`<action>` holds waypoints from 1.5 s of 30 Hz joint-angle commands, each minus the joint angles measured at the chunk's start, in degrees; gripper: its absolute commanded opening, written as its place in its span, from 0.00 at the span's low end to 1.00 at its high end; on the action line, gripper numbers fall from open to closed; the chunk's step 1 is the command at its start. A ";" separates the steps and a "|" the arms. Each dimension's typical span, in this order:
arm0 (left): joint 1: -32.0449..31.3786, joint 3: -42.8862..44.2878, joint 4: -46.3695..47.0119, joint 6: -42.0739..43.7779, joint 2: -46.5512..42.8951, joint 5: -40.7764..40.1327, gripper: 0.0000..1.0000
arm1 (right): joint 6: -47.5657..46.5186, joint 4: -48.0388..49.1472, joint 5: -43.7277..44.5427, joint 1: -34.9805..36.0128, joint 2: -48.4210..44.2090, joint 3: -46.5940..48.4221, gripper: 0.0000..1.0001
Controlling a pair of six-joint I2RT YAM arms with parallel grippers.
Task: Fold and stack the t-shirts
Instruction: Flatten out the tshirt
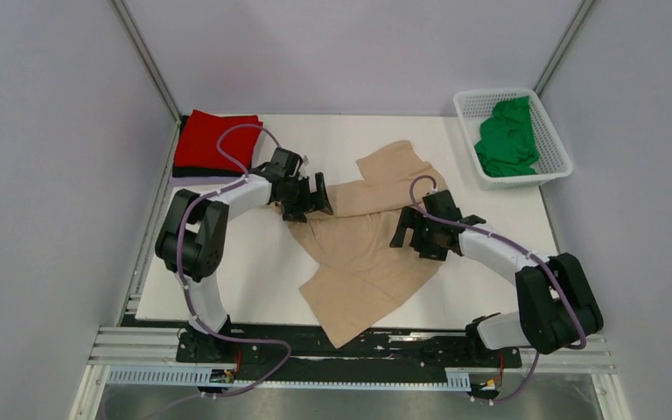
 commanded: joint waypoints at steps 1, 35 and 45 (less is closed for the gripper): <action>-0.02 7.99 1.69 -1.56 4.56 -6.13 1.00 | 0.24 2.26 3.34 0.15 2.41 -1.84 1.00; 1.40 46.65 0.16 7.70 27.08 2.66 1.00 | -2.22 -1.96 6.82 -18.42 13.88 13.10 1.00; 1.43 15.34 -1.32 8.94 -4.64 -12.48 1.00 | -2.44 -5.35 11.41 -19.21 13.12 22.80 1.00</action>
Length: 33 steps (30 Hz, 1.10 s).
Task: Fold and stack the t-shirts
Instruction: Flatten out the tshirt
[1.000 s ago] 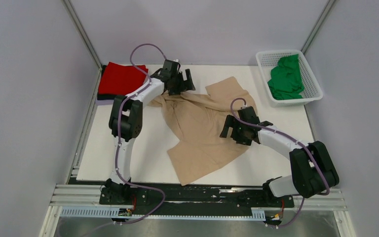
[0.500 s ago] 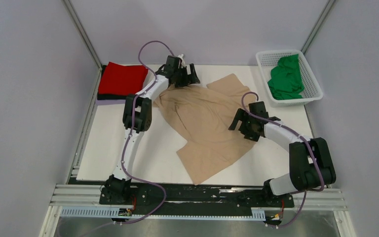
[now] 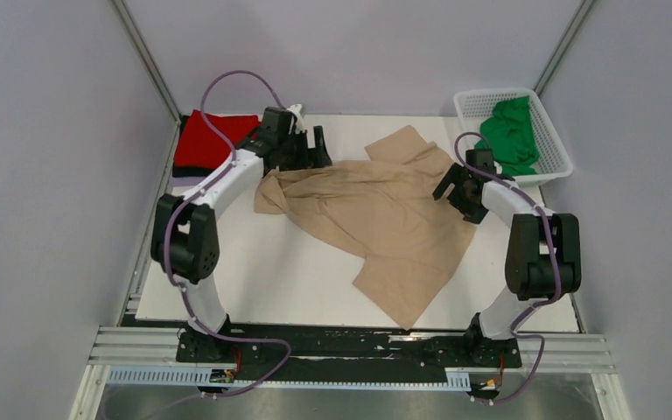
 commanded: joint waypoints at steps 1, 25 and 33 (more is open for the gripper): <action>-0.10 -9.17 -1.27 0.24 -11.08 -7.73 1.00 | -1.95 -1.48 2.57 2.89 -5.70 1.13 1.00; 7.44 -3.84 -10.89 -7.72 1.29 -25.69 0.64 | 0.25 -4.01 3.27 13.12 -31.68 -20.82 1.00; 7.09 -1.38 -12.99 -7.89 5.70 -26.28 0.52 | -0.15 -4.81 4.22 13.08 -30.33 -20.41 1.00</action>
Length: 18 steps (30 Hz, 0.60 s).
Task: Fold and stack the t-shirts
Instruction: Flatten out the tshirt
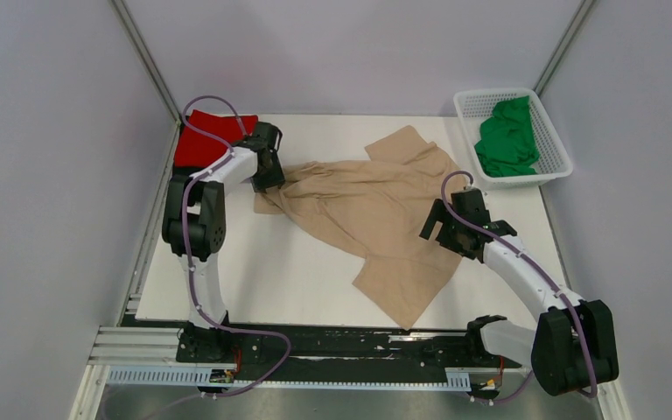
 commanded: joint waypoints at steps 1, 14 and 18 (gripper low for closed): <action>-0.50 1.41 -1.09 -0.39 0.74 -1.88 0.50 | 0.09 -0.21 1.62 0.04 0.43 0.81 1.00; -2.05 1.27 -3.12 0.52 -1.66 -3.92 0.00 | -0.17 -0.77 0.85 0.17 -0.13 0.37 1.00; -2.61 -2.85 -3.11 0.15 -7.05 -6.68 0.00 | -1.38 -2.15 0.88 1.67 -0.74 0.74 1.00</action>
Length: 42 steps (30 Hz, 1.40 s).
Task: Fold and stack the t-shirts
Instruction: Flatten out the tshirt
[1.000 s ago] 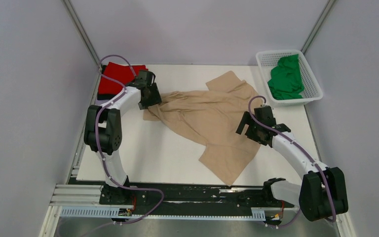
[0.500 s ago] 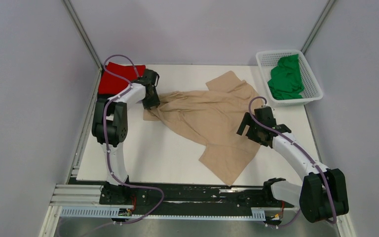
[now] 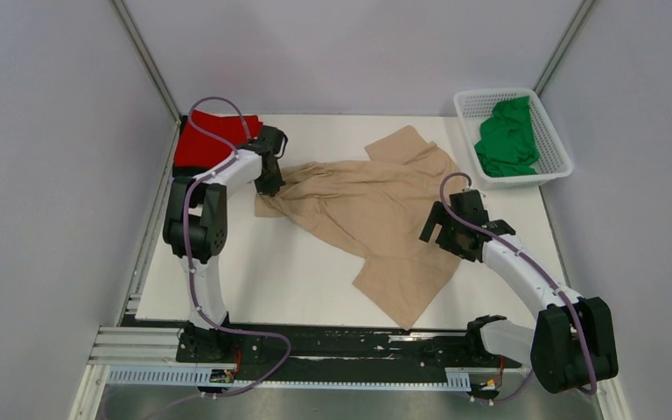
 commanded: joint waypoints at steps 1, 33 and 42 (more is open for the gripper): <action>-1.00 -4.46 -0.94 -0.62 -10.14 -4.49 0.00 | -1.46 -1.63 1.13 2.33 -1.47 1.06 1.00; -5.71 -47.13 -8.32 -19.17 -58.01 -3.77 1.00 | 0.17 -10.80 2.60 10.17 -0.48 4.90 1.00; -1.29 -50.13 -4.55 -21.81 -51.70 -1.55 0.91 | -0.06 -10.89 2.10 10.17 -1.79 4.16 1.00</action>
